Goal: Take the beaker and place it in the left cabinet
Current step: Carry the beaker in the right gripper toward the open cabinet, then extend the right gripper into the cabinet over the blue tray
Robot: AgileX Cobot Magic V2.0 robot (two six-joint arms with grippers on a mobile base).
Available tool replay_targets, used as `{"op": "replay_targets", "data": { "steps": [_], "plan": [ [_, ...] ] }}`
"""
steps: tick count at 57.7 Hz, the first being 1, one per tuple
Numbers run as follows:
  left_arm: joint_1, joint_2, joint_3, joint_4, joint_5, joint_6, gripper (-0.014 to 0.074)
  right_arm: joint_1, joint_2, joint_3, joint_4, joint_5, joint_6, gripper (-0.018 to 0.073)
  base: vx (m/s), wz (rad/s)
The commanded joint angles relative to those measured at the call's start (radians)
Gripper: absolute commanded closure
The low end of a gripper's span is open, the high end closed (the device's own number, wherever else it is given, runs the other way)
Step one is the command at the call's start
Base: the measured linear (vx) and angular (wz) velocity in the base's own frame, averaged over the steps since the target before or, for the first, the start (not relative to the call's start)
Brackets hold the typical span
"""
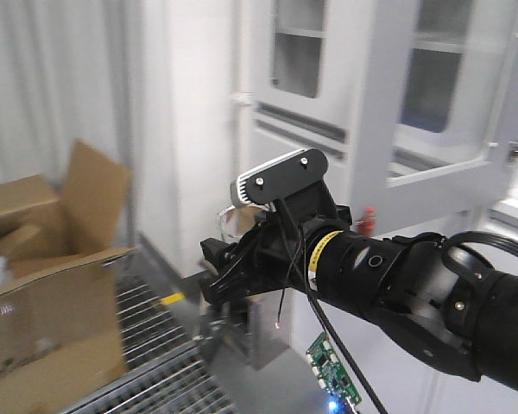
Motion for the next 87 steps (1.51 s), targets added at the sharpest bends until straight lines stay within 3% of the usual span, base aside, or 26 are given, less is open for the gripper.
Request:
{"op": "replay_targets", "data": {
  "steps": [1,87],
  "plan": [
    [-0.006,-0.011,-0.018,-0.005,-0.082,-0.002,0.0603,-0.003,-0.042,-0.036,-0.005,-0.077,-0.004,0.0405,0.33,-0.75],
    [-0.006,-0.011,-0.018,-0.005,-0.082,-0.002,0.0603,-0.003,-0.042,-0.036,-0.005,-0.078,-0.004,0.0405,0.20,-0.52]
  ]
}}
